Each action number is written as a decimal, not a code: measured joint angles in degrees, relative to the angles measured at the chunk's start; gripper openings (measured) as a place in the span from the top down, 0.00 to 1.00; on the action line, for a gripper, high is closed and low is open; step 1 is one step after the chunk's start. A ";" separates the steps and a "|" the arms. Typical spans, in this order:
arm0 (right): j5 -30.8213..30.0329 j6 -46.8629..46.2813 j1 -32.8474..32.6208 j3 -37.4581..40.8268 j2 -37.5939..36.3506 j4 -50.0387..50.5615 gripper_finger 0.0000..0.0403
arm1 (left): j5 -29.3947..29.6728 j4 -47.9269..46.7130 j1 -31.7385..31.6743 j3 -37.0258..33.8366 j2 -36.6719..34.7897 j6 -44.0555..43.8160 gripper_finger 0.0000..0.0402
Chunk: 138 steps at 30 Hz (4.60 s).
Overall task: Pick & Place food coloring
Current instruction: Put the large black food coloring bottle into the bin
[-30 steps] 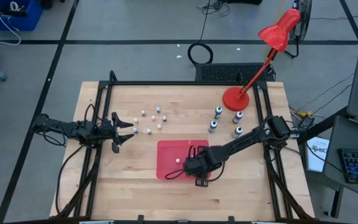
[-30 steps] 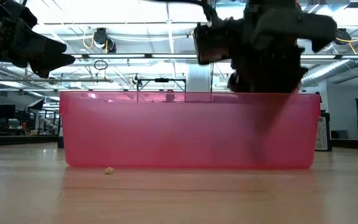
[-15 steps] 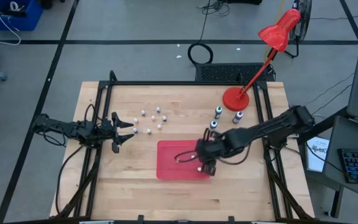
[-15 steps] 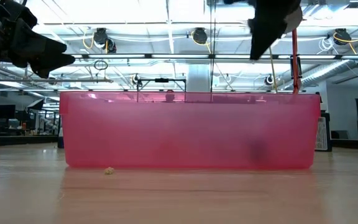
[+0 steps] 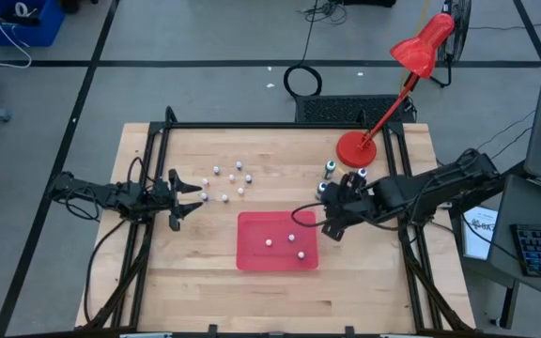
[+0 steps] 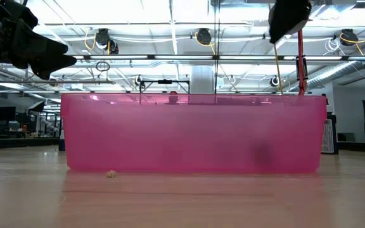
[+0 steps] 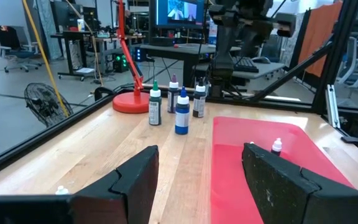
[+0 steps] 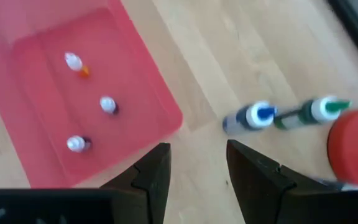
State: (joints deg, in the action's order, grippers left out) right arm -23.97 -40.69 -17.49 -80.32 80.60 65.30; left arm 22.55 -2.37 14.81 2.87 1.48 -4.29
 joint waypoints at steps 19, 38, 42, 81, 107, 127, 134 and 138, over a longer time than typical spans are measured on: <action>7.81 -9.36 11.93 13.67 -0.70 18.44 0.43 | 0.00 0.00 0.00 0.00 0.00 0.00 0.42; 14.41 1.85 21.76 29.79 -0.71 -4.37 0.43 | 0.00 0.00 0.02 0.02 0.02 0.00 0.42; 16.12 2.65 22.58 31.69 -0.84 -7.11 0.45 | 0.00 0.00 0.00 0.02 0.02 0.00 0.42; 12.73 21.77 -3.61 7.80 -4.67 -41.31 0.69 | 0.00 -0.02 0.00 0.00 0.02 0.00 0.42; 16.71 23.20 1.98 -14.39 29.60 -0.88 0.69 | 0.00 0.00 0.01 0.02 0.00 0.00 0.42; 16.66 22.57 2.21 -7.12 29.57 -7.28 0.68 | 0.00 0.00 0.00 0.02 0.01 0.00 0.42; 16.64 21.33 2.21 -7.12 29.57 -7.83 0.46 | 0.00 0.00 0.00 0.00 0.02 0.00 0.42; 16.68 20.16 2.21 -7.12 29.57 -7.77 0.41 | 0.00 0.00 0.01 0.00 0.01 0.00 0.42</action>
State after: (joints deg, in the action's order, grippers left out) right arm -7.29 -20.53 -15.29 -87.44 110.17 57.53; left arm 22.55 -2.37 14.82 2.87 1.48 -4.29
